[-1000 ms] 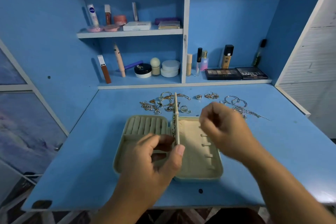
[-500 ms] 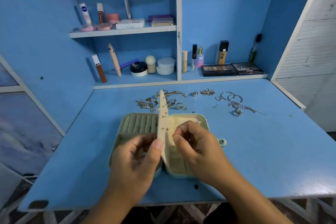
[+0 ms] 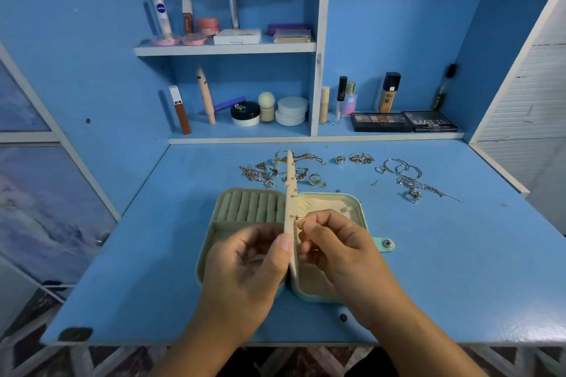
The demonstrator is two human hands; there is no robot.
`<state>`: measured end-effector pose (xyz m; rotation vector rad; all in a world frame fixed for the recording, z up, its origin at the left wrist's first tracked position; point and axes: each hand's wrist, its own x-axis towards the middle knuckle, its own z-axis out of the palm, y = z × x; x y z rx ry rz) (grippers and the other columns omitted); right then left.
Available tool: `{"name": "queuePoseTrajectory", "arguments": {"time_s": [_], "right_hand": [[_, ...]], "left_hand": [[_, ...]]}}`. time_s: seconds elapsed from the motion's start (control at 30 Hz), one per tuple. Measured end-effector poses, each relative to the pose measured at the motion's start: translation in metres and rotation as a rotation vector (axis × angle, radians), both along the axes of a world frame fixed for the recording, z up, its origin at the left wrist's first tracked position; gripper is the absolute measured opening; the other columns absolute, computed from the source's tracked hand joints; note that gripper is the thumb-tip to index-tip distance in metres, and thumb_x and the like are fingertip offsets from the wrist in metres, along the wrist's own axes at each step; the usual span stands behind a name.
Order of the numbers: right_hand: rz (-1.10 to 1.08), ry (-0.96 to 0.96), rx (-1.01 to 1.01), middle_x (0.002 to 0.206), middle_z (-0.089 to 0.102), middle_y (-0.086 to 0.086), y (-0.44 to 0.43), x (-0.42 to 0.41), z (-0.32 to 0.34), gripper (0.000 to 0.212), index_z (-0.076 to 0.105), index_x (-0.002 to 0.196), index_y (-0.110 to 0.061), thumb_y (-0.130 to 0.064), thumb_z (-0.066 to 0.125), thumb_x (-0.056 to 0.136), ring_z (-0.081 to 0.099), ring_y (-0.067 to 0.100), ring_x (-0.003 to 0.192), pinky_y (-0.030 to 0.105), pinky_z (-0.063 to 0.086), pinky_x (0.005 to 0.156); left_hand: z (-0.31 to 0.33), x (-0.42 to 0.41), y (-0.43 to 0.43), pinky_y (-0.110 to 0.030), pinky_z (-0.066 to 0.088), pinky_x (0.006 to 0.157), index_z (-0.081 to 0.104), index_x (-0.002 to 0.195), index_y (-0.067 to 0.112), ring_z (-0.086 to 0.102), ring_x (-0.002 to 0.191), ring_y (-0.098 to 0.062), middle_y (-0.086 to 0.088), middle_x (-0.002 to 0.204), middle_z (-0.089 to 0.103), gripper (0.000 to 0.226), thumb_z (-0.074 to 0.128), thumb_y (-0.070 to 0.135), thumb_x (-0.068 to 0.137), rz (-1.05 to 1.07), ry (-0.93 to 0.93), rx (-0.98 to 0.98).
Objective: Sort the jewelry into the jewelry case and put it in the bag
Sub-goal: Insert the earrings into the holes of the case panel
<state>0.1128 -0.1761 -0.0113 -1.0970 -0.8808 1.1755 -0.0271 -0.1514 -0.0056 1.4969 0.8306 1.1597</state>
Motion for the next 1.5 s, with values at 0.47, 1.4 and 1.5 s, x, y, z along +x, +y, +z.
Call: {"name": "queuePoseTrajectory", "arguments": {"time_s": [0.47, 1.4, 1.5], "right_hand": [[0.054, -0.008, 0.050, 0.067, 0.058, 0.006, 0.000, 0.005, -0.004, 0.013, 0.071, 0.080, -0.016, -0.026, 0.063, 0.080, 0.050, 0.022, 0.070, 0.035, 0.047, 0.079], [-0.291, -0.395, 0.149, 0.068, 0.070, -0.001, -0.007, -0.008, -0.009, 0.016, 0.070, 0.074, -0.023, -0.012, 0.068, 0.085, 0.066, 0.021, 0.066, 0.043, 0.057, 0.069], [-0.300, -0.420, 0.138, 0.068, 0.070, -0.004, -0.008, -0.009, -0.007, 0.016, 0.071, 0.072, -0.025, -0.014, 0.069, 0.084, 0.066, 0.017, 0.065, 0.040, 0.057, 0.067]], "left_hand": [[0.001, 0.001, -0.002, -0.015, 0.053, 0.063, 0.072, 0.083, 0.016, 0.072, 0.073, -0.011, -0.001, 0.079, 0.076, 0.032, 0.064, 0.044, 0.071, -0.001, -0.038, 0.012], [0.001, 0.003, -0.003, -0.015, 0.053, 0.061, 0.071, 0.085, 0.020, 0.072, 0.074, -0.008, 0.004, 0.082, 0.076, 0.029, 0.064, 0.045, 0.072, 0.015, 0.021, 0.056], [0.001, 0.003, -0.002, -0.015, 0.053, 0.062, 0.072, 0.085, 0.021, 0.072, 0.075, -0.009, 0.004, 0.083, 0.076, 0.029, 0.064, 0.046, 0.072, 0.018, 0.031, 0.053]]}}
